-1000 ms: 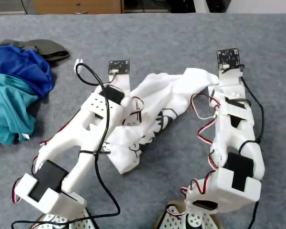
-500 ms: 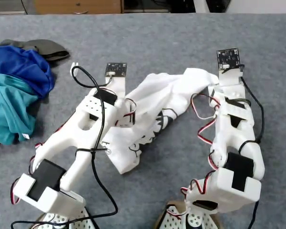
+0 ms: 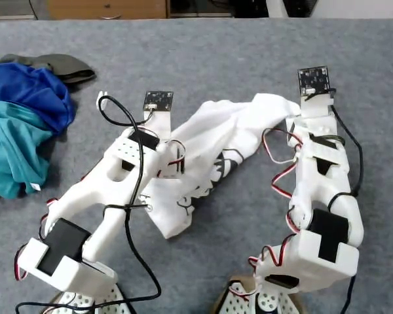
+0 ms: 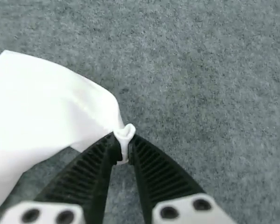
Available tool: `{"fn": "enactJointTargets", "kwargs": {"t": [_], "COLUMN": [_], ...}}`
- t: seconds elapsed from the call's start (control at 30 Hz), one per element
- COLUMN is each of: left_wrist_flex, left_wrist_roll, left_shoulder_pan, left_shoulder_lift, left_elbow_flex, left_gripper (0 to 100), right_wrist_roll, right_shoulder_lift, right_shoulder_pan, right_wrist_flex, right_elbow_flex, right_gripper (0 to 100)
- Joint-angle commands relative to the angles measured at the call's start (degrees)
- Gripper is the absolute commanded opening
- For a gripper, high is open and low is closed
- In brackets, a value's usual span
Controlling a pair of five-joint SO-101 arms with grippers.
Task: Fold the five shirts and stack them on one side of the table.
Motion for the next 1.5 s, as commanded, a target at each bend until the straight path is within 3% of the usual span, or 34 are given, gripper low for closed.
{"fn": "enactJointTargets", "kwargs": {"t": [0.0, 0.23, 0.53, 0.93, 1.23, 1.47], "left_wrist_flex": [-2.11, -4.31, -3.6, 12.57, 14.33, 24.35], "left_wrist_roll": [-0.09, 0.09, 0.09, -0.26, -0.35, -7.3], "left_shoulder_pan": [-0.88, -0.53, -0.35, -0.35, -2.9, -10.02], "left_shoulder_lift": [-2.07, 4.0, 1.45, -8.84, -9.27, -9.36], "left_elbow_flex": [0.35, -0.26, -1.32, -15.03, -19.08, -35.25], "left_gripper": [17, 7, 6, 7, 2, 2], "right_wrist_roll": [-0.09, -0.09, -0.09, -0.09, -0.09, -3.08], "right_shoulder_lift": [-0.04, -0.04, -0.04, -0.04, -0.22, -10.42], "right_shoulder_pan": [0.4, 0.4, 0.4, 0.4, 0.48, 0.4], "right_wrist_flex": [-1.32, -1.32, -1.32, -1.32, -0.79, 19.16], "right_elbow_flex": [-2.33, -2.33, -2.33, -2.33, -2.51, -10.86], "right_gripper": [0.2, 0.2, 0.2, 0.2, 0.2, 0.2]}}
